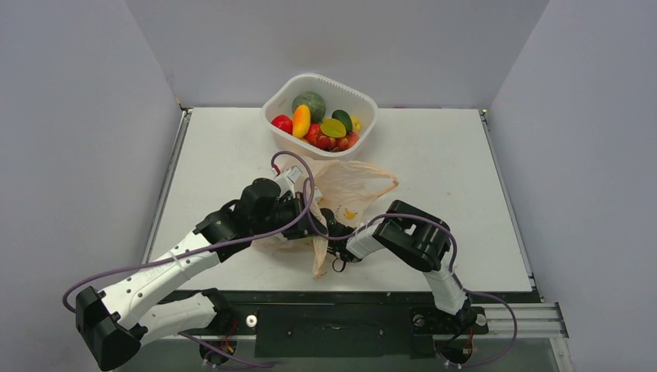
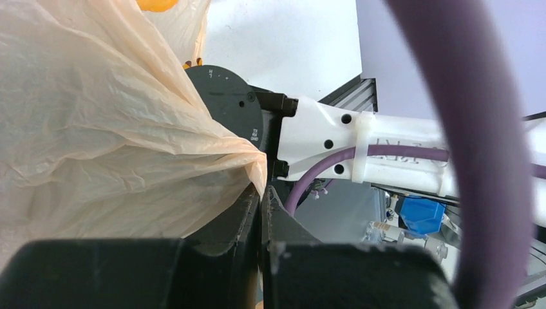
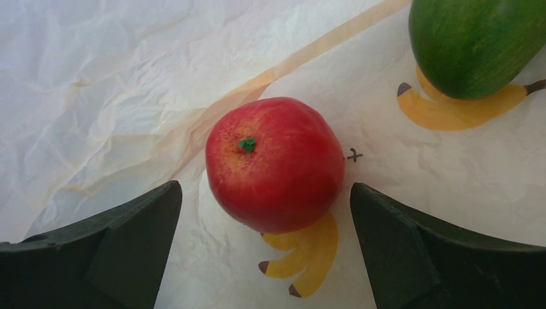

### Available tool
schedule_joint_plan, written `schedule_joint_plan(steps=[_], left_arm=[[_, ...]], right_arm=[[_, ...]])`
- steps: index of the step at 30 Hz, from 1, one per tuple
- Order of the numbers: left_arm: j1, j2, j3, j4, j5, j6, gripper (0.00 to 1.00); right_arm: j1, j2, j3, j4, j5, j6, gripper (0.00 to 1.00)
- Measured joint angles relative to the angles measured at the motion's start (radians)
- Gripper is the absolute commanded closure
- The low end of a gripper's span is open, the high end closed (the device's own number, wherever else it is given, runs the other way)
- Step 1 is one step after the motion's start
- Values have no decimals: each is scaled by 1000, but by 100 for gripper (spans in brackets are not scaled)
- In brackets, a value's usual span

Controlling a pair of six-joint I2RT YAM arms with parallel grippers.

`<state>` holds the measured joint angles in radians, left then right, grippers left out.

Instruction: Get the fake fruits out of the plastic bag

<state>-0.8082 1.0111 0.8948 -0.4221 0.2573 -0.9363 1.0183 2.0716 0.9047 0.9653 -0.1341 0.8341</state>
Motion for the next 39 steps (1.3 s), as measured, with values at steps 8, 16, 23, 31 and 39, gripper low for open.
schedule_joint_plan(steps=[8,16,23,31,39], left_arm=[[-21,8,0,-9,-25,0,100],[-28,-45,0,-63,-74,5,100],[-31,-156,10,-207,-158,66,100],[-30,-265,11,-404,-254,186,100],[-30,-364,5,-537,-344,280,100]], right_arm=[[18,27,46,-38,95,-3,10],[14,42,70,-80,153,5,49],[-20,4,43,-116,153,10,82],[-50,-175,-50,-252,176,-62,100],[-48,-396,-109,-401,237,-159,100]])
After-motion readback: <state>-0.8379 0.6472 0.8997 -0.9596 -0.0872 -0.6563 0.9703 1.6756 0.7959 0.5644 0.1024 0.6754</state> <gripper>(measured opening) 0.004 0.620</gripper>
